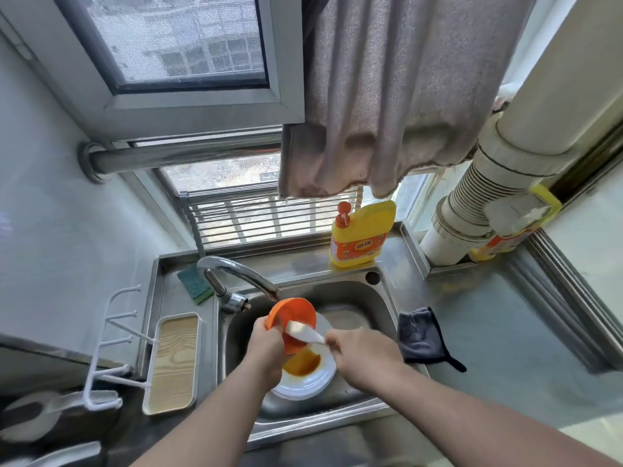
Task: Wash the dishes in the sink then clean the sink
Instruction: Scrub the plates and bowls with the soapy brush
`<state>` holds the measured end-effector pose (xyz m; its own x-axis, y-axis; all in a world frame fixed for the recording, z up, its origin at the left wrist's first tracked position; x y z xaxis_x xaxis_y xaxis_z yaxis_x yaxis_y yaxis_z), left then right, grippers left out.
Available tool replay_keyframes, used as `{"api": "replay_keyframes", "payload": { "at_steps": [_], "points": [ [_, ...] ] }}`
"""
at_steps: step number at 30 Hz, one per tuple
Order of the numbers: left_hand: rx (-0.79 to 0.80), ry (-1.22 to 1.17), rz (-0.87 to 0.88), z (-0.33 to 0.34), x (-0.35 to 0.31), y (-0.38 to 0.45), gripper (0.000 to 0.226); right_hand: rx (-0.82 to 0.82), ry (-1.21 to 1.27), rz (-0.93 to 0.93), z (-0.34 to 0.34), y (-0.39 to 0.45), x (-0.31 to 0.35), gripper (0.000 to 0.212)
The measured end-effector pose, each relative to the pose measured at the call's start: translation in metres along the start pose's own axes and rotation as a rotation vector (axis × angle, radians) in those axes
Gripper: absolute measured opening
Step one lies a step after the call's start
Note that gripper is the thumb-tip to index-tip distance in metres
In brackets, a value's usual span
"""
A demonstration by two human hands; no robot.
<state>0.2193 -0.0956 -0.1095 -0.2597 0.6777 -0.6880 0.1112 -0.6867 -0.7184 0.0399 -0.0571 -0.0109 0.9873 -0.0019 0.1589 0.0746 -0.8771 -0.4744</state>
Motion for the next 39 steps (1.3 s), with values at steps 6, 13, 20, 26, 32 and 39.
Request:
{"api": "replay_keyframes", "payload": {
  "at_steps": [6, 13, 20, 26, 32, 39],
  "points": [
    [-0.031, 0.132, 0.087, -0.012, -0.009, 0.003, 0.048, -0.002, 0.012, -0.035, 0.01, 0.0, 0.02, 0.034],
    [-0.033, 0.213, 0.009, -0.019, 0.008, 0.003, 0.029, 0.039, -0.209, -0.072, -0.001, 0.004, 0.0, 0.036],
    [-0.12, 0.018, 0.071, -0.015, -0.013, 0.001, 0.048, 0.108, 0.308, 0.063, 0.031, 0.006, 0.004, 0.022],
    [-0.062, 0.154, 0.065, -0.009, -0.01, -0.01, 0.049, 0.018, -0.22, -0.069, 0.004, 0.003, 0.0, 0.041],
    [-0.128, 0.126, 0.11, -0.01, -0.023, -0.007, 0.056, 0.065, 0.138, 0.03, 0.022, 0.0, 0.009, 0.027],
    [-0.09, 0.267, 0.027, -0.008, -0.014, -0.012, 0.041, 0.037, -0.293, -0.1, 0.004, 0.005, 0.007, 0.052]
  ]
}}
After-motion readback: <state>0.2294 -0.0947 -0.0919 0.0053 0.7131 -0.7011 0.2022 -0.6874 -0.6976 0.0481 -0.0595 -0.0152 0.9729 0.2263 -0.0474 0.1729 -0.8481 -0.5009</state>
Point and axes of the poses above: each hand's wrist, its own y-axis towards the middle knuckle, its own z-axis out of the palm, x = y × z, the point moved 9 cm from there along y, towards the middle knuckle, and after that the axes turned 9 degrees about -y, right-handed, at the moved point
